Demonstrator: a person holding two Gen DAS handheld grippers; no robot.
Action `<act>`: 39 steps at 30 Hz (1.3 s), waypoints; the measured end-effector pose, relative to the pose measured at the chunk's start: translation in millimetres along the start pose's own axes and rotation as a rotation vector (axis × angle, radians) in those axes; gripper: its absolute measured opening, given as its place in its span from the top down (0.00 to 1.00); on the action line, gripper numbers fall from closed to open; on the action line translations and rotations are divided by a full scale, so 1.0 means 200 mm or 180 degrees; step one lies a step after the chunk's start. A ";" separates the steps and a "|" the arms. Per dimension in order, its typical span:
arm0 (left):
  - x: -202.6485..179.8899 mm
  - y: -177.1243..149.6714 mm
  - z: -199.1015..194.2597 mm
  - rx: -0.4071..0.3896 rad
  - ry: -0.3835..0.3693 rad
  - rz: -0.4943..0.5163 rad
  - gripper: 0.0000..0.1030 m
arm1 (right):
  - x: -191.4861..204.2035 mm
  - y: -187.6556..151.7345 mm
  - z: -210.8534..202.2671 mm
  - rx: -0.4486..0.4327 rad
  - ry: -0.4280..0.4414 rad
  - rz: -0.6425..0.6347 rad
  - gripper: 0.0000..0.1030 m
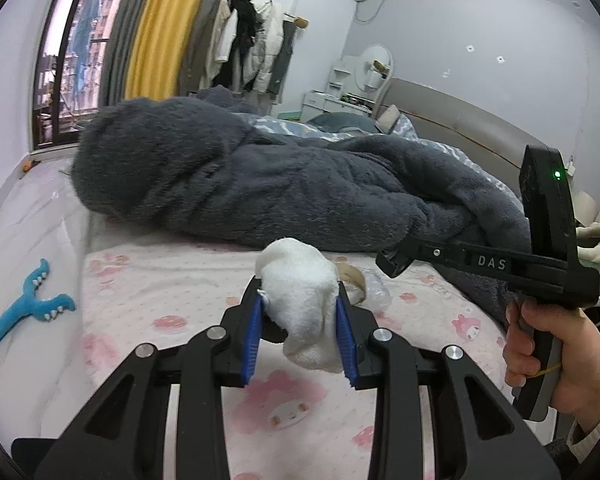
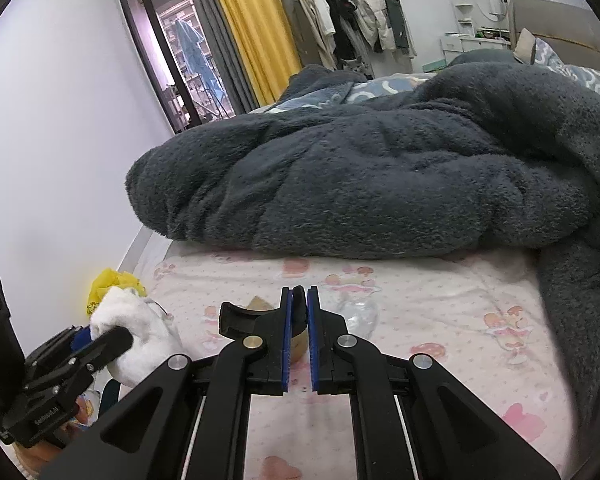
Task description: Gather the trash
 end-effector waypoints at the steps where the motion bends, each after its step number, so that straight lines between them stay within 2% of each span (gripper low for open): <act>1: 0.01 0.00 -0.02 0.0002 0.0044 -0.0016 0.65 | 0.02 -0.01 0.00 0.0003 0.0003 -0.0019 0.93; 5: 0.08 -0.03 -0.10 0.0028 0.0176 -0.0093 0.65 | 0.11 -0.05 -0.02 -0.0010 0.0027 -0.0123 0.93; 11: 0.14 -0.07 -0.23 0.0059 0.0244 -0.0194 0.65 | 0.22 -0.11 -0.04 -0.0008 0.0116 -0.0173 0.93; 15: 0.12 -0.12 -0.29 0.0116 0.0269 -0.0151 0.65 | 0.28 -0.16 -0.05 0.0015 0.0156 -0.0191 0.93; 20: 0.06 -0.20 -0.35 0.0166 0.0312 0.0050 0.65 | 0.34 -0.21 -0.06 0.0013 0.0198 -0.0190 0.93; 25: 0.05 -0.27 -0.40 0.0156 0.0106 0.0015 0.65 | 0.39 -0.25 -0.06 0.0018 0.0174 -0.0217 0.93; 30: 0.04 -0.33 -0.32 0.0310 -0.0271 -0.0259 0.65 | 0.36 -0.28 -0.05 0.0048 0.0130 -0.0205 0.93; 35: -0.03 -0.41 -0.21 0.0555 -0.0344 -0.0207 0.63 | 0.34 -0.28 -0.06 0.0061 0.0131 -0.0192 0.93; 37: -0.03 -0.43 -0.19 0.0585 -0.0387 -0.0243 0.58 | 0.33 -0.28 -0.06 0.0071 0.0135 -0.0191 0.93; 39: -0.03 -0.43 -0.19 0.0612 -0.0441 -0.0308 0.44 | 0.32 -0.28 -0.07 0.0078 0.0139 -0.0185 0.93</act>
Point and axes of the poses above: each gripper's, at about its wrist camera, not at the fingertips, and z roughly the way its jaws point, x to its left, y to its top, the point moved 1 cm from there along z, roughly the way its jaws point, and after that the axes turned 5 degrees about z, right-handed, at the moved point
